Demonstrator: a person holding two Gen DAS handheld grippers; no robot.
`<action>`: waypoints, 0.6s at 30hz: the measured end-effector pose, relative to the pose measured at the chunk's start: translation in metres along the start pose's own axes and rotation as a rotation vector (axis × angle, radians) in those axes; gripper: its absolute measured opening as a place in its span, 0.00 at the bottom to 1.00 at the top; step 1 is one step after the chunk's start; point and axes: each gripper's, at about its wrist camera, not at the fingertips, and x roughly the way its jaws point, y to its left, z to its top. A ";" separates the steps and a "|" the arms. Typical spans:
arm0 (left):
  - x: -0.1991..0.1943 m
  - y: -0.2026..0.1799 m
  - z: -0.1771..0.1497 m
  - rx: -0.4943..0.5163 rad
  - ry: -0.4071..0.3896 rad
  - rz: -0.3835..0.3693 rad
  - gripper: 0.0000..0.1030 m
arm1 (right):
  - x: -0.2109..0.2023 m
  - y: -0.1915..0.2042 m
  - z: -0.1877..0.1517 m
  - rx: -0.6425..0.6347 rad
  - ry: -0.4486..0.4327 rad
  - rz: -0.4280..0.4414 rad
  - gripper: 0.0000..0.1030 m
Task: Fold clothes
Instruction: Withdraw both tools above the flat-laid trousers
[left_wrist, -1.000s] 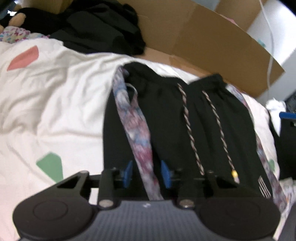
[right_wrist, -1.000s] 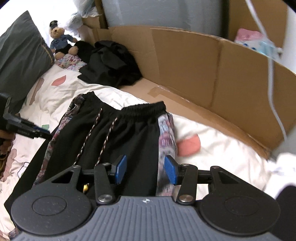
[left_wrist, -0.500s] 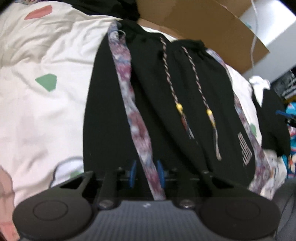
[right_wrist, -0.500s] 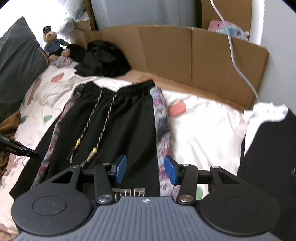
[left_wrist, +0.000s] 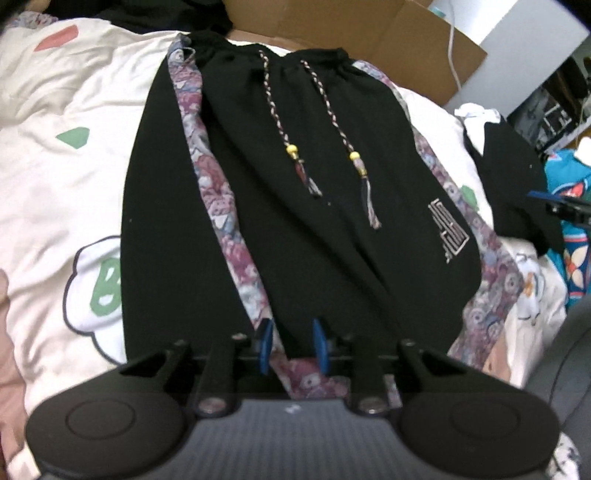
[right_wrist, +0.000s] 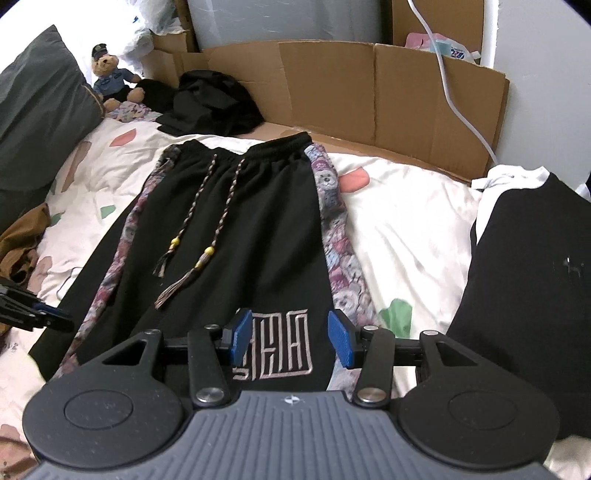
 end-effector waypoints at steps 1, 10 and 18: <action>0.000 0.000 -0.005 -0.005 0.002 -0.005 0.27 | -0.003 0.004 -0.004 0.001 -0.003 0.012 0.49; 0.009 -0.015 -0.030 0.010 0.004 0.015 0.38 | -0.012 0.031 -0.033 0.016 0.004 0.083 0.49; 0.026 -0.017 -0.033 0.055 0.047 0.076 0.48 | -0.002 0.053 -0.044 0.013 0.014 0.119 0.49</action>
